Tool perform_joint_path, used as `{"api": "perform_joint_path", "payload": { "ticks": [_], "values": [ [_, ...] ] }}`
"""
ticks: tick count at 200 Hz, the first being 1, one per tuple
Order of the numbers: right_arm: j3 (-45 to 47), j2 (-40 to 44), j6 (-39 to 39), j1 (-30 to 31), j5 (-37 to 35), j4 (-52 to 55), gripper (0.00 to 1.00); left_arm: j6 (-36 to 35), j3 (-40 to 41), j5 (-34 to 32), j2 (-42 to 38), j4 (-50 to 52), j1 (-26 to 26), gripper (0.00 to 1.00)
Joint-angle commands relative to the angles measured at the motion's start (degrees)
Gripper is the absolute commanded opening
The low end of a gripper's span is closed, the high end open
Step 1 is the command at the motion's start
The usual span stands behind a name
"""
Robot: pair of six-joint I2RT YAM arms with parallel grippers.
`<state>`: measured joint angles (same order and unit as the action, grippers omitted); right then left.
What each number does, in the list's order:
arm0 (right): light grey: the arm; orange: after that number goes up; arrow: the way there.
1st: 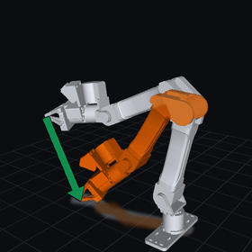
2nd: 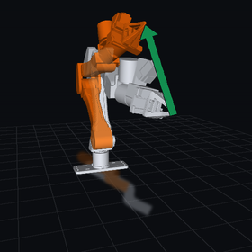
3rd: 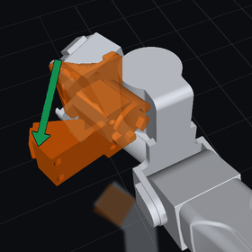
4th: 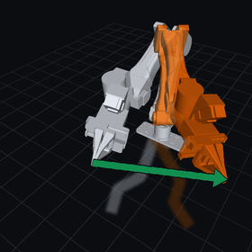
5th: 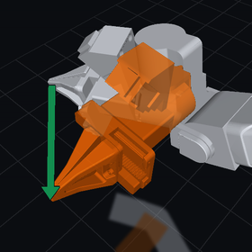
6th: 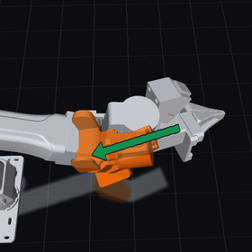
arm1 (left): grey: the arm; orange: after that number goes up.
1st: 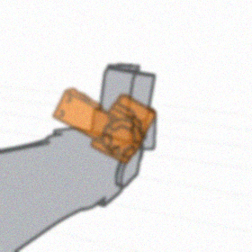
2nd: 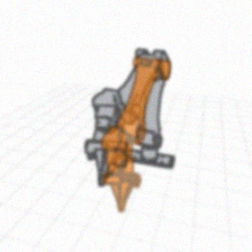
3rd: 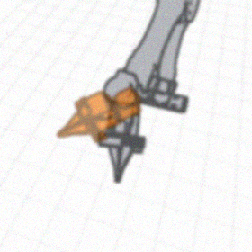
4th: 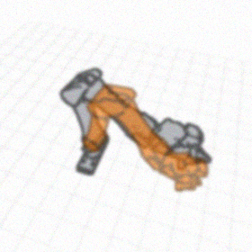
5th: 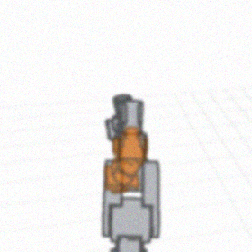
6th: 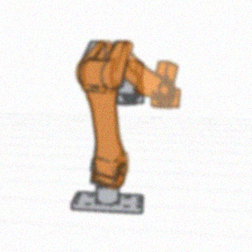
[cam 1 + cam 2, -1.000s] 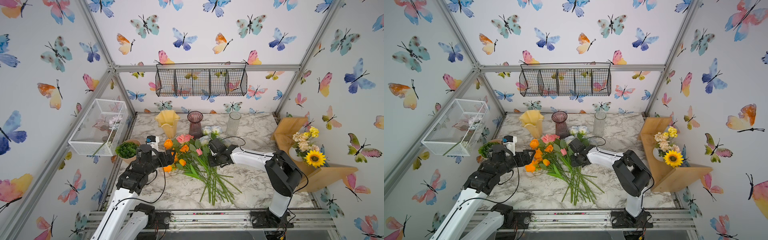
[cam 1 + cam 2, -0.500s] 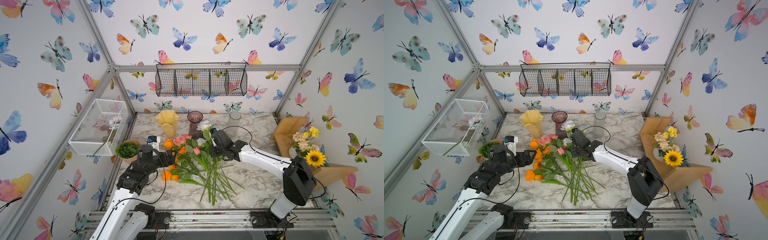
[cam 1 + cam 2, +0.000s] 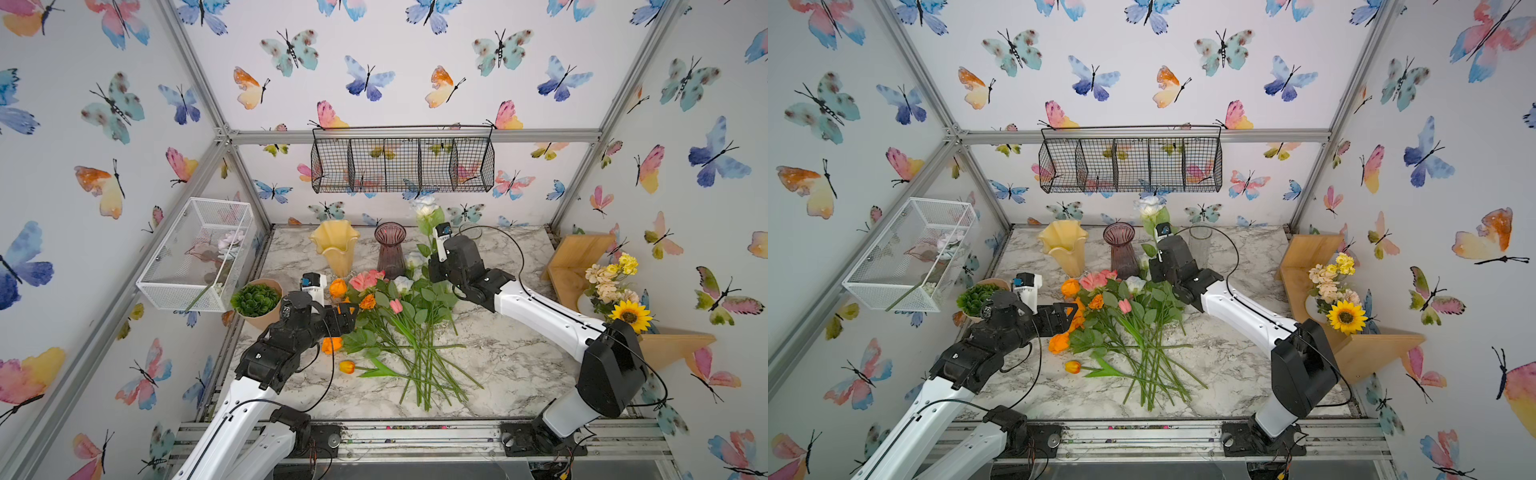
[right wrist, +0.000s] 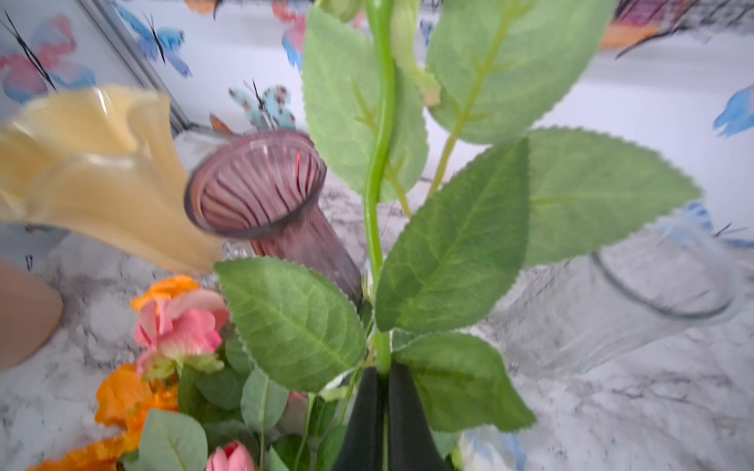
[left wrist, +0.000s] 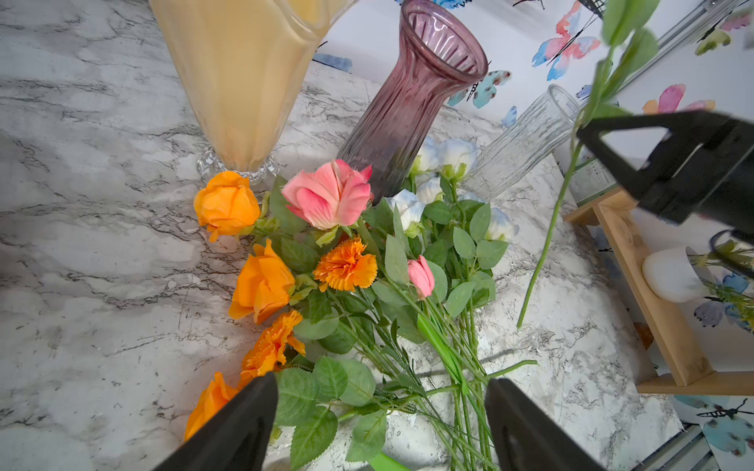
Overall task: Arrange the flowers in different vases according to their colors
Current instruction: Pick up the flower at the center of the board, then insert the flower into the vase.
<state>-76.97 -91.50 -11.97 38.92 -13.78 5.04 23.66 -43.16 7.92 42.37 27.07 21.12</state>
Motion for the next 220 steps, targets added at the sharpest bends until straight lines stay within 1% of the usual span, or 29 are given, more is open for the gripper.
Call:
{"api": "perform_joint_path", "payload": {
  "ticks": [1,34,76,87,116,137,165,184,204,220],
  "values": [
    [-4.9,3.35,1.29,-0.24,-1.0,-2.88,0.02,0.02,-0.11,-1.68,-0.77,0.09,0.14,0.88],
    [-7.45,6.97,2.04,-0.24,-1.15,-4.13,0.02,-0.02,-0.67,-1.52,-1.15,0.43,0.14,0.91],
    [-6.85,11.52,7.26,-0.24,-3.12,-13.11,0.02,-0.49,-1.27,-1.68,-2.77,-0.44,0.14,0.92],
    [-5.27,12.4,9.77,-0.24,-3.8,-17.77,0.02,-1.74,-1.32,-1.96,-3.08,-0.44,0.14,0.93],
    [2.17,13.98,17.42,-0.24,-6.25,-35.71,0.02,-2.66,0.06,-1.68,-3.08,-0.35,0.14,0.92],
    [4.2,13.72,21.3,-0.67,-6.87,-43.14,0.02,-2.68,0.18,-1.79,-3.14,-0.35,0.22,0.92],
    [5.89,13.31,21.28,-3.17,-6.82,-50.86,0.02,-2.75,0.35,-1.91,-3.77,-0.59,0.2,0.92],
    [4.69,12.29,20.04,-5.49,-7.83,-51.4,0.02,-3.26,0.18,-0.89,-3.91,-0.55,0.23,0.92],
    [3.75,10.73,15.1,-9.84,-7.11,-50.62,0.02,-3.7,0.09,0.56,-4.05,-0.7,0.23,0.92],
    [3.23,9.15,12.59,-12.29,-6.67,-49.97,0.02,-3.8,0.18,0.88,-3.74,-0.79,0.23,0.93]
  ]
}}
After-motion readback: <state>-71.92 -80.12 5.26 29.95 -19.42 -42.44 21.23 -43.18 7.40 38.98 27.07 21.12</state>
